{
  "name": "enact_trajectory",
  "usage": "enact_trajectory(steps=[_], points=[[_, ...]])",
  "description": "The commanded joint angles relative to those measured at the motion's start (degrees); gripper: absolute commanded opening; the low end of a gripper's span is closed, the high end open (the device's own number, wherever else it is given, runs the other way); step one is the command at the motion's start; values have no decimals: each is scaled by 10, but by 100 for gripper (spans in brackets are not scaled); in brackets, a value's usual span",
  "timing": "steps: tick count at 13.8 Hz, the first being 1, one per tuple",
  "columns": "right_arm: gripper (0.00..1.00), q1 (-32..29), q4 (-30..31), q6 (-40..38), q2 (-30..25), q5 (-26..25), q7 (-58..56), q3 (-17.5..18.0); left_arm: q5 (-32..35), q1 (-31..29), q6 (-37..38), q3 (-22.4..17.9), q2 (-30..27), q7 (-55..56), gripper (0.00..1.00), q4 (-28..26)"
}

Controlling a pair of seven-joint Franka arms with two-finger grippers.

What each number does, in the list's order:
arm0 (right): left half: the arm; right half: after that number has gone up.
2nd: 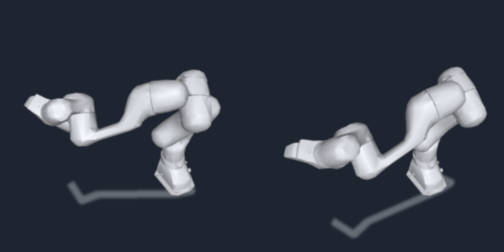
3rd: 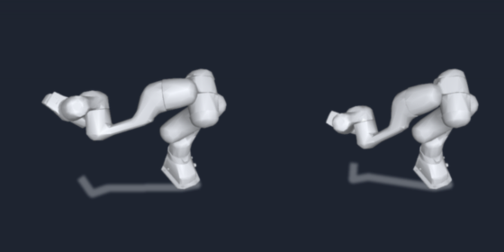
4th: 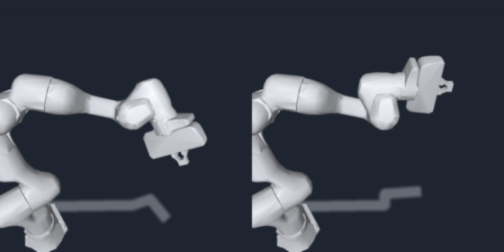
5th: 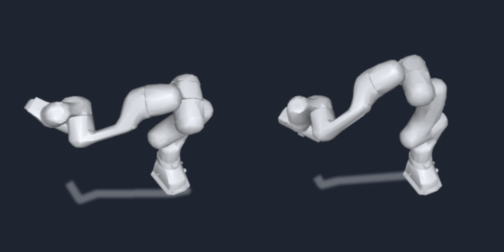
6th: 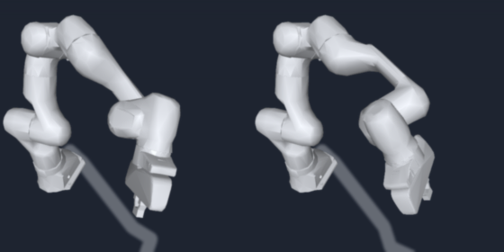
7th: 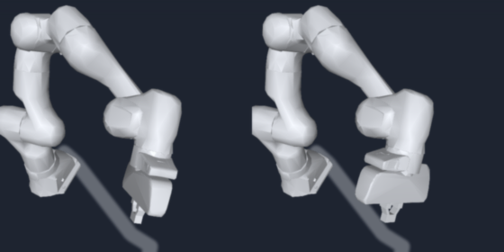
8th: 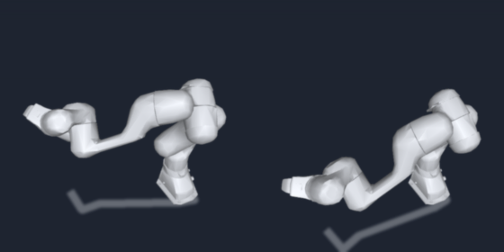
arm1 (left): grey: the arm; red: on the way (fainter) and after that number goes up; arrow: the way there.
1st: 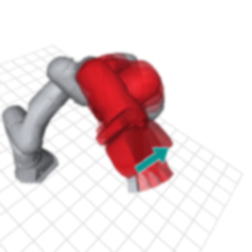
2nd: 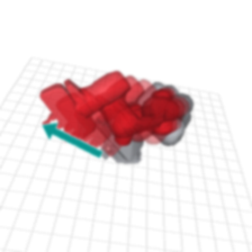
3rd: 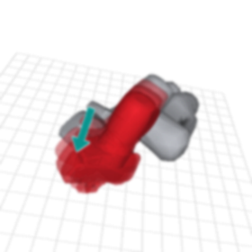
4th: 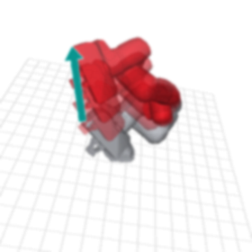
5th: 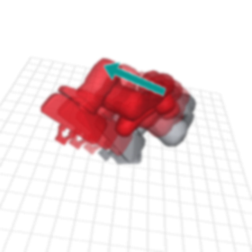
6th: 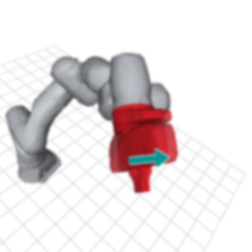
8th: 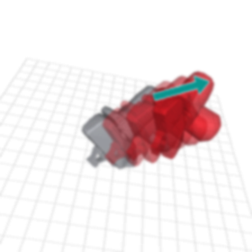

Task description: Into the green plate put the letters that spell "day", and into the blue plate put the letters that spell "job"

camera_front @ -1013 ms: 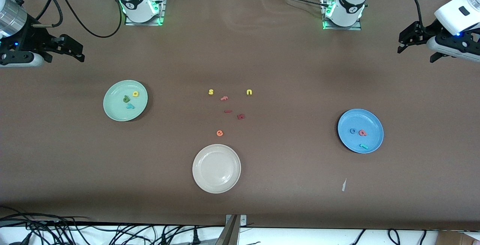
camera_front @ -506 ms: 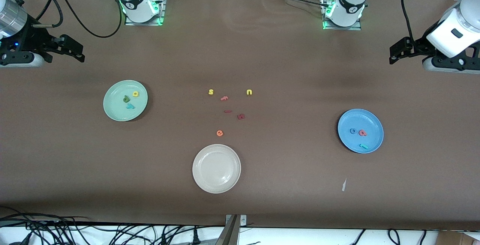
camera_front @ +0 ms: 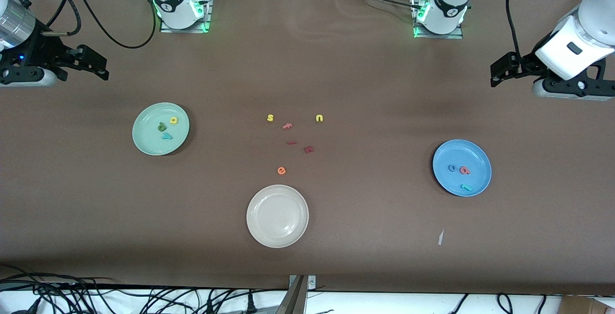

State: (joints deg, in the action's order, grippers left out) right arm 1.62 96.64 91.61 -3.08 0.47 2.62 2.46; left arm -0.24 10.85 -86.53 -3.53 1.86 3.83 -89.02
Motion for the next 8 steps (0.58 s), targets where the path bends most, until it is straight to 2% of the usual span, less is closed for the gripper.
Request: enact_trajectory(steps=[1, 5, 8], points=[[100, 0, 7, 4, -7, 10, 5, 0, -2, 11, 15, -17, 13, 2, 100, 25], [100, 0, 7, 3, -7, 10, 4, 2, -8, -42, 14, 14, 19, -4, 100, 25], [100, 0, 7, 4, -8, 10, 5, 3, -8, -48, 12, 20, 20, -4, 100, 26]])
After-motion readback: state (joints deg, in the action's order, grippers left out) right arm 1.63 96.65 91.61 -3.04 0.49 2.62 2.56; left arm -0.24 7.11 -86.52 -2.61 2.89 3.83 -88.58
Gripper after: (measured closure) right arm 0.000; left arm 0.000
